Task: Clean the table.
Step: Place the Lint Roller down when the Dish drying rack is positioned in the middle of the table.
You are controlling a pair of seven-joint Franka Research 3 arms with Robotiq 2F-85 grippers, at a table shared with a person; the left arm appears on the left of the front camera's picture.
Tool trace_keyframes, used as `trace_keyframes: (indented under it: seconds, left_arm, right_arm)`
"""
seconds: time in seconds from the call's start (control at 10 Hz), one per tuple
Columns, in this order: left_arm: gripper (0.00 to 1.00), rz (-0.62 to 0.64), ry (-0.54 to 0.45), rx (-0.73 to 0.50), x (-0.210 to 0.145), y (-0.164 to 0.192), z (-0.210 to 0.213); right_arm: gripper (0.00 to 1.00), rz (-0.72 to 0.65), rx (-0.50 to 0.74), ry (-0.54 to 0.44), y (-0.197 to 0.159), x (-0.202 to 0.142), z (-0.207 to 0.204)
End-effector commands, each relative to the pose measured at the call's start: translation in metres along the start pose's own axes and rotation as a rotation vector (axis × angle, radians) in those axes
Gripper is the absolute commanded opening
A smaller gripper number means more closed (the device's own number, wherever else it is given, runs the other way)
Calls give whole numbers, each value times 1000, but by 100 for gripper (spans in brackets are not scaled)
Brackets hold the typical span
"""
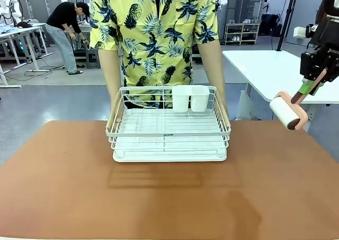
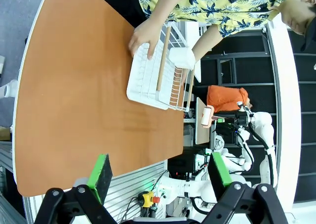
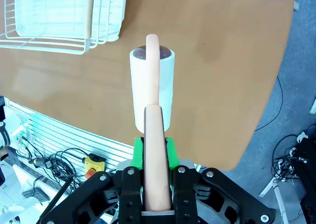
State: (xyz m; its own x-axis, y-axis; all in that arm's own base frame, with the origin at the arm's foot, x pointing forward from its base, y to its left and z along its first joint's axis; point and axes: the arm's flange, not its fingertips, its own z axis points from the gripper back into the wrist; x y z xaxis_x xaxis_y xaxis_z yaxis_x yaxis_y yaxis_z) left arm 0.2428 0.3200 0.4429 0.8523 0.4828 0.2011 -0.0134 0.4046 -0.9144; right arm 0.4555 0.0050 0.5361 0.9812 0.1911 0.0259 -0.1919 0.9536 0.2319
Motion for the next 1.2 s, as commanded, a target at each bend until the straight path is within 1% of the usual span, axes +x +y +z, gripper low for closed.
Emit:
trace_keyframes:
  seconds: [0.0,1.1]
  left_arm:
    - [100,-21,-5,-25,1,1,4]
    - [100,-21,-5,-25,1,1,4]
  right_arm:
    - [21,3,4,3,3,1,3]
    - [21,3,4,3,3,1,3]
